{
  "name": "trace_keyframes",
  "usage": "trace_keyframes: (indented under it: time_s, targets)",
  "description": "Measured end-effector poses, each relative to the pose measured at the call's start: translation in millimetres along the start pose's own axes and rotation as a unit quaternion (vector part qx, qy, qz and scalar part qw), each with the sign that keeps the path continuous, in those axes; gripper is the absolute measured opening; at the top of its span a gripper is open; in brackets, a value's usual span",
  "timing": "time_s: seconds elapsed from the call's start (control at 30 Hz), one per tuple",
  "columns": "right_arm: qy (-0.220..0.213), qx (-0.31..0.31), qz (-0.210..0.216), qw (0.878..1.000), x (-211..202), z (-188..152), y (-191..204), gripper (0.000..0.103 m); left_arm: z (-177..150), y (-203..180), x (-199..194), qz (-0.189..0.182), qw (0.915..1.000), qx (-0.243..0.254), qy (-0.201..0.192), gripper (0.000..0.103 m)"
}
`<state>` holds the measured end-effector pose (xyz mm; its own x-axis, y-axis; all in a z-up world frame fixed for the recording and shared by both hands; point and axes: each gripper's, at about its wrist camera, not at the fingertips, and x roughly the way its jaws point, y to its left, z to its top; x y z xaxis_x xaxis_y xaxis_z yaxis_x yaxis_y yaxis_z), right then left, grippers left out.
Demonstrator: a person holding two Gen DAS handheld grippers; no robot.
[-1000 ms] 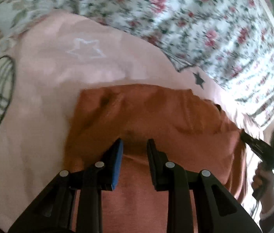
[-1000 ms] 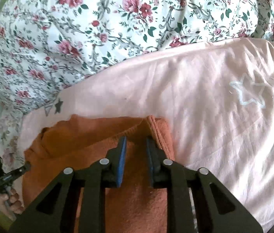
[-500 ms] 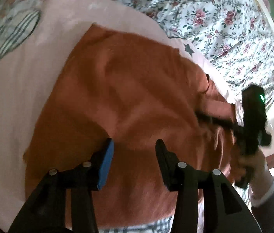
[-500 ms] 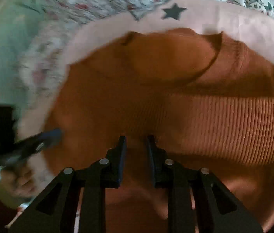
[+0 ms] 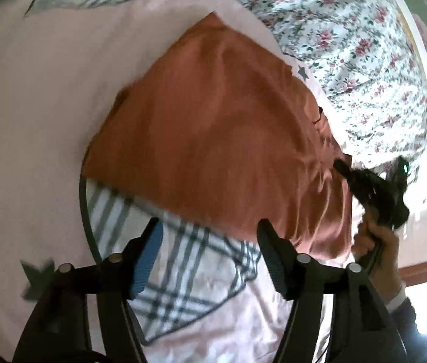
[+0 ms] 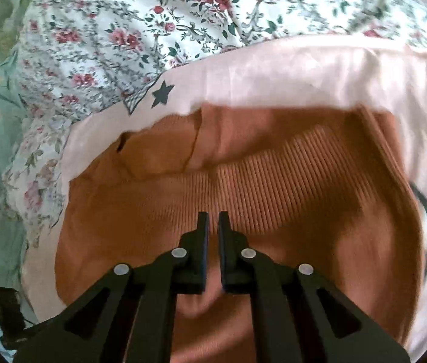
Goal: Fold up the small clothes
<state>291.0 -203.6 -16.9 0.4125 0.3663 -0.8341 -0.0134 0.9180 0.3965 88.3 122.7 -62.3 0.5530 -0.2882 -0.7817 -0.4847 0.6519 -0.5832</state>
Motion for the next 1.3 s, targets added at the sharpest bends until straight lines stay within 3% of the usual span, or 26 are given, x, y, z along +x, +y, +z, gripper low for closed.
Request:
trace_keyframes:
  time_s: [0.1,0.27,0.43,0.53,0.6,0.67,0.73,0.8,1.0,1.13,1.3]
  targets:
    - [0.004,0.014,0.006,1.000,-12,-19,0,0.008,-6,7,9,-0.008,0.9998,-0.020,0.005,0.067]
    - [0.015,0.034,0.015,0.999,-27,-54,7,0.011,5,14,14,-0.027,0.9985,-0.039,-0.028,0.069]
    - [0.014,0.055,0.015,0.998,-45,-76,11,0.030,29,28,21,-0.046,0.9932,-0.085,-0.065,0.068]
    - [0.012,0.049,0.010,0.999,-53,-80,14,0.034,40,33,23,-0.045,0.9903,-0.102,-0.083,0.062]
    - [0.015,0.045,0.007,0.999,-55,-80,14,0.035,46,31,22,-0.043,0.9897,-0.101,-0.092,0.051]
    - [0.007,0.056,0.007,0.998,-60,-81,9,0.038,51,28,25,-0.040,0.9917,-0.084,-0.089,0.025]
    - [0.001,0.068,0.007,0.998,-60,-81,3,0.043,56,22,23,-0.037,0.9928,-0.067,-0.092,0.016]
    - [0.009,0.068,0.007,0.998,-55,-79,-3,0.043,58,12,16,-0.037,0.9930,-0.048,-0.101,0.014]
    - [0.007,0.076,0.022,0.997,-53,-63,-16,0.043,57,-64,4,-0.037,0.9905,0.068,-0.113,0.011]
    - [0.008,0.076,0.044,0.996,-52,-45,-23,0.043,46,-126,18,-0.056,0.9832,0.143,-0.099,0.011]
    - [0.025,0.081,0.073,0.994,-38,-20,-27,0.043,15,-183,66,-0.026,0.9679,0.244,-0.054,0.010]
